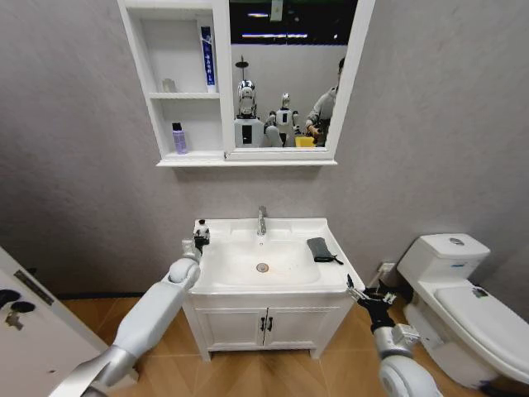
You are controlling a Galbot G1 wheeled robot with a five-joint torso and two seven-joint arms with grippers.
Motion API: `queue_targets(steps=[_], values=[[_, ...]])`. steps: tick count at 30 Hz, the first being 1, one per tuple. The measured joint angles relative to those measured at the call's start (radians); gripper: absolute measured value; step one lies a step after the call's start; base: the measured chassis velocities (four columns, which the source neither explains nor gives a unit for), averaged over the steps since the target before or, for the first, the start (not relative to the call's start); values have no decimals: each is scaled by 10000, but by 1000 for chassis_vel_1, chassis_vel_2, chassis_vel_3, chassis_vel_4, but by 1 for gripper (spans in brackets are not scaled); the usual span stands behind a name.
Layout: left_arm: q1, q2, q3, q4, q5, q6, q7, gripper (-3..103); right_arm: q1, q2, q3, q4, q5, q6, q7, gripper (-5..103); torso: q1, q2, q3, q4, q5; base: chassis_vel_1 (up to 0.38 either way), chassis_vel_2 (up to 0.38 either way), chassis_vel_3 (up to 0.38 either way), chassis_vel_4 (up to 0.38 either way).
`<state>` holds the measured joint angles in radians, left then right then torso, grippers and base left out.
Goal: Move facial cleanser and shampoo from washbasin to cabinet, then wipe washbasin with towel.
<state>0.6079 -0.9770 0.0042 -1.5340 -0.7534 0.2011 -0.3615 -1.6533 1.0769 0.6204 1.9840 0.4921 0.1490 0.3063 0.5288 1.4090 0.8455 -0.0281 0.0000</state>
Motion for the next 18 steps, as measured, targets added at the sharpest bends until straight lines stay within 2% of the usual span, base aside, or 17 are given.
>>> queue_targets(steps=[1, 2, 4, 5, 7, 8, 10, 13, 15, 18], values=[[-77, 426, 1, -537, -393, 280, -159, 32, 8, 4, 1, 13, -2, -3, 0, 100, 0, 0, 0, 1, -3, 0, 0, 0, 0], [-77, 426, 1, -537, -393, 280, -159, 32, 8, 4, 1, 13, -2, -3, 0, 100, 0, 0, 0, 1, -3, 0, 0, 0, 0], [-265, 1554, -88, -1707, -1327, 905, -482, 32, 26, 63, -21, 21, -25, -6, -1, 100, 0, 0, 0, 8, 1, 0, 0, 0, 0], [-265, 1554, -88, -1707, -1327, 905, -482, 32, 26, 63, -21, 21, -25, -6, -1, 100, 0, 0, 0, 8, 1, 0, 0, 0, 0], [-403, 2470, -336, -2750, -2236, 1744, -681, 32, 28, 142, -78, 40, -87, -8, -5, 100, 0, 0, 0, 10, -3, 0, 0, 0, 0], [-403, 2470, -336, -2750, -2236, 1744, -681, 32, 28, 142, -78, 40, -87, -8, -5, 100, 0, 0, 0, 10, -3, 0, 0, 0, 0], [-720, 3119, -481, -3451, -2897, 2464, -757, 32, 18, 198, -118, 83, -124, -12, -6, 100, -1, 0, 0, 7, -3, 0, 0, 0, 0], [-823, 3219, -492, -3557, -3022, 2592, -772, 32, 15, 205, -122, 95, -129, -13, -5, 100, -1, 0, -1, 7, -1, 0, 0, 0, 0], [-1533, 3567, -430, -3862, -3795, 3172, -968, 32, 12, 191, -131, 147, -142, -21, -2, 100, -1, 0, 0, 5, -3, 0, 0, 0, 0], [-2098, 3645, -262, -3883, -4090, 3358, -1052, 32, 18, 165, -129, 185, -143, -25, 2, 100, -1, 0, 0, 4, -3, 0, 0, 0, 0]])
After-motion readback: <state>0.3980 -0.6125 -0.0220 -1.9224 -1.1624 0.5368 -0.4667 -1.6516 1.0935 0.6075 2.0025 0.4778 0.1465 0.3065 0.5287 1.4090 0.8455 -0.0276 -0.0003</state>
